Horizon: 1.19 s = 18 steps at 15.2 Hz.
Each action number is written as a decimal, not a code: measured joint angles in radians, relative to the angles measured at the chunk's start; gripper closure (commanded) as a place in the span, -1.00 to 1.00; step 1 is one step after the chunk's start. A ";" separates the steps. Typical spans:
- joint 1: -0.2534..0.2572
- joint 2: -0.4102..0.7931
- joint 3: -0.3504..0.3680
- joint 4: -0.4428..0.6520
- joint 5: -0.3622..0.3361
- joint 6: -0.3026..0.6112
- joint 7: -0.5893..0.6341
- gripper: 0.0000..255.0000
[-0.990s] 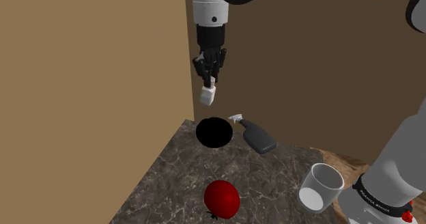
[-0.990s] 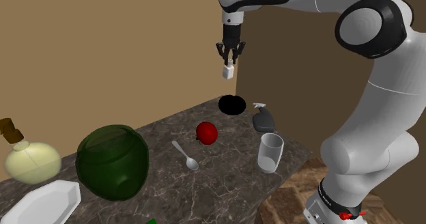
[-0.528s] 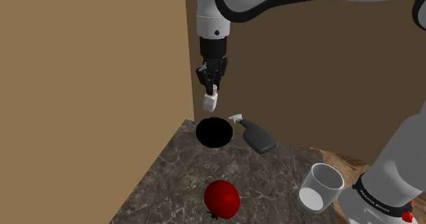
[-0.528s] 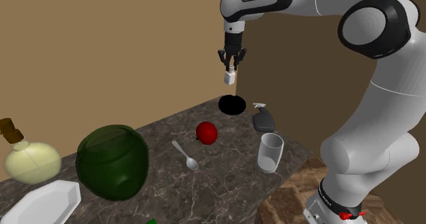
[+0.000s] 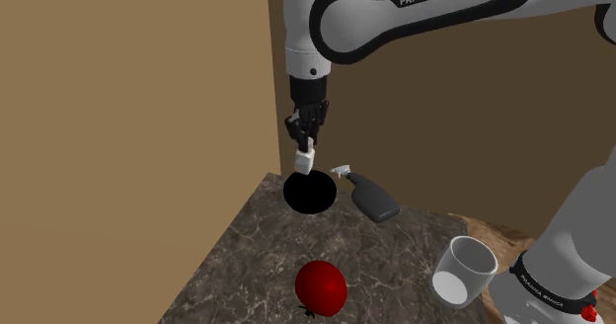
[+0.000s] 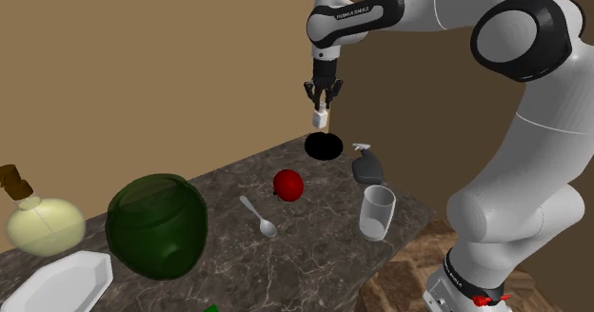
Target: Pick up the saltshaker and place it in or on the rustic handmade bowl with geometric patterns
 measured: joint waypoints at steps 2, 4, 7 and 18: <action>0.001 0.001 0.001 -0.028 -0.001 0.029 0.003 1.00; 0.003 0.008 0.002 -0.047 -0.004 0.054 0.006 1.00; 0.003 0.014 0.002 -0.069 -0.007 0.082 0.008 1.00; 0.002 0.015 0.001 -0.076 -0.007 0.090 0.006 -1.00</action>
